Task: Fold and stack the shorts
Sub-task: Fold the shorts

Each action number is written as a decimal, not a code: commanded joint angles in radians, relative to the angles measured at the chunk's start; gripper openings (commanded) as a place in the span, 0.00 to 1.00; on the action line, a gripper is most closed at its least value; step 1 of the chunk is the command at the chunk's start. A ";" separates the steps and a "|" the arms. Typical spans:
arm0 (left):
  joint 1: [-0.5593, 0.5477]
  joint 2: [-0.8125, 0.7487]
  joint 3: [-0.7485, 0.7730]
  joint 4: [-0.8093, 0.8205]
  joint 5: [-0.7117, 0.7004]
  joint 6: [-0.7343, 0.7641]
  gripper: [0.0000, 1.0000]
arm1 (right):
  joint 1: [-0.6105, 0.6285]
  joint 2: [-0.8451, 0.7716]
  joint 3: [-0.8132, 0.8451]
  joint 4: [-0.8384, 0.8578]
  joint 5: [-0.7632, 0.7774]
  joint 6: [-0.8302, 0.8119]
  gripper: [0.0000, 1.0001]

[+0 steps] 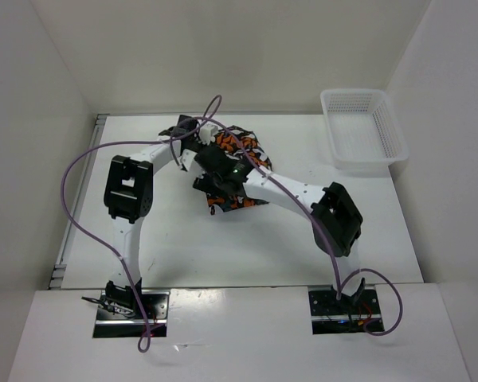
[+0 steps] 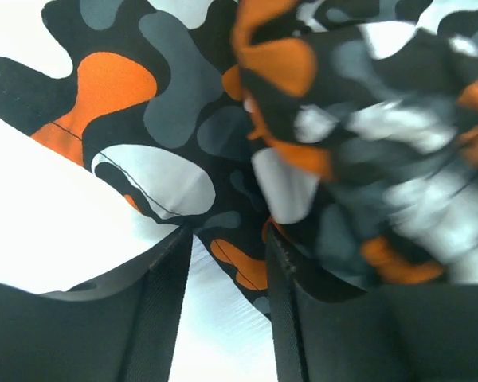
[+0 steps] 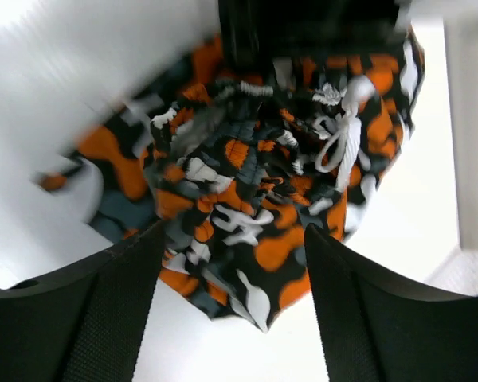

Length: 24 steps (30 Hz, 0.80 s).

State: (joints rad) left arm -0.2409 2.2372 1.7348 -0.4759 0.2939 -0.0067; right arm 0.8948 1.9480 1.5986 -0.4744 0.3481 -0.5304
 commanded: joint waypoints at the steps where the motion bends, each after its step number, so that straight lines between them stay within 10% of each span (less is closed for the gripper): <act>1: 0.026 -0.004 0.005 -0.059 0.001 0.007 0.52 | 0.020 -0.024 0.194 -0.009 -0.119 0.079 0.76; 13: 0.111 -0.264 -0.004 -0.101 0.011 0.007 0.69 | -0.063 -0.291 -0.175 0.057 -0.014 0.011 0.70; 18: 0.045 -0.298 0.019 -0.142 0.161 0.007 0.93 | -0.180 -0.331 -0.327 0.091 -0.066 -0.014 0.71; 24: -0.069 -0.180 -0.012 -0.072 -0.019 0.007 1.00 | -0.296 -0.331 -0.391 0.109 -0.196 0.024 0.76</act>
State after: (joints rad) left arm -0.2844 1.9804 1.7370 -0.5678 0.3359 -0.0040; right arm 0.6174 1.6676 1.2224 -0.4297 0.2394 -0.5209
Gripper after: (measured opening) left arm 0.997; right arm 0.755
